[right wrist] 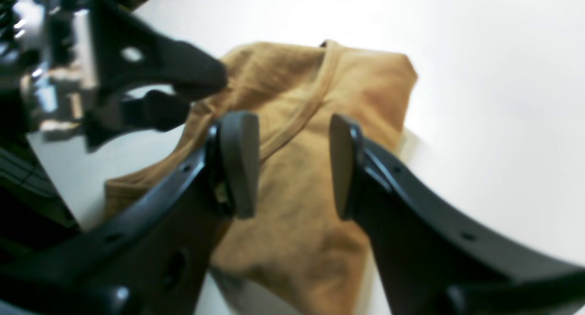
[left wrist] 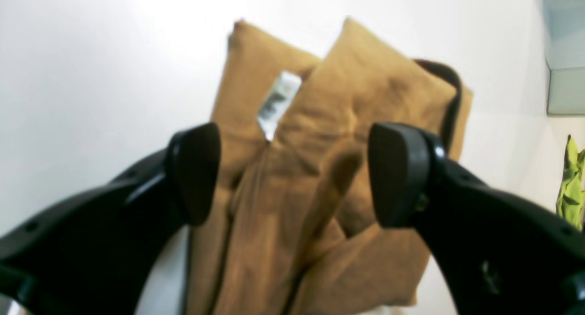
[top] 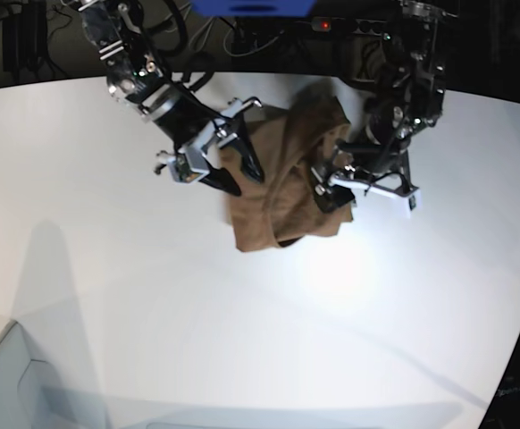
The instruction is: Layout the t-shirt on the table in an organized manner, then fold the t-shirt properly
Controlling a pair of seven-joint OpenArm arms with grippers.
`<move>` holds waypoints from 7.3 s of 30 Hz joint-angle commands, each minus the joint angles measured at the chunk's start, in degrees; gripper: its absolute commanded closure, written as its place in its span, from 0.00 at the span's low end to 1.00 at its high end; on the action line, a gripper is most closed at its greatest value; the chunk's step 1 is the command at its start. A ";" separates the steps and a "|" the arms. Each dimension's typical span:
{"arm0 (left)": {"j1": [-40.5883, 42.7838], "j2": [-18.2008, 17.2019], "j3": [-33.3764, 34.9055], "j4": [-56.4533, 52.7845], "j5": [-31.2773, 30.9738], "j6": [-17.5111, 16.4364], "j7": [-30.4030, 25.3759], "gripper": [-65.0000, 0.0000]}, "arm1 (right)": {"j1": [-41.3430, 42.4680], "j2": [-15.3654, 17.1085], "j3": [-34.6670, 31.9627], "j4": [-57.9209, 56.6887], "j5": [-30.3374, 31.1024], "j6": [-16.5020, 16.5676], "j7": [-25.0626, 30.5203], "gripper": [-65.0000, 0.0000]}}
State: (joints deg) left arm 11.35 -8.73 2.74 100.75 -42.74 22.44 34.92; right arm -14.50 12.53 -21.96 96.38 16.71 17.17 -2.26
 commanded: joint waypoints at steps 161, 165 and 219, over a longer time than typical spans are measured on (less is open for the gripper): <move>-40.23 11.76 41.87 -42.86 73.47 -62.44 -8.50 0.92 | -15.26 -12.58 50.13 4.24 0.48 0.63 1.78 0.60; -40.59 11.68 41.78 -41.45 73.47 -62.44 -8.41 0.92 | -15.26 -12.58 50.13 4.24 0.48 0.63 1.78 0.60; 23.24 17.73 -49.20 14.20 59.05 -62.44 -2.78 1.00 | -17.63 -21.53 63.05 -21.26 0.57 9.69 1.69 1.00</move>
State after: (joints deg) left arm 34.22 9.37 -46.24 114.19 16.27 -40.36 32.64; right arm -31.24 -9.10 40.77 74.28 16.82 26.46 -1.96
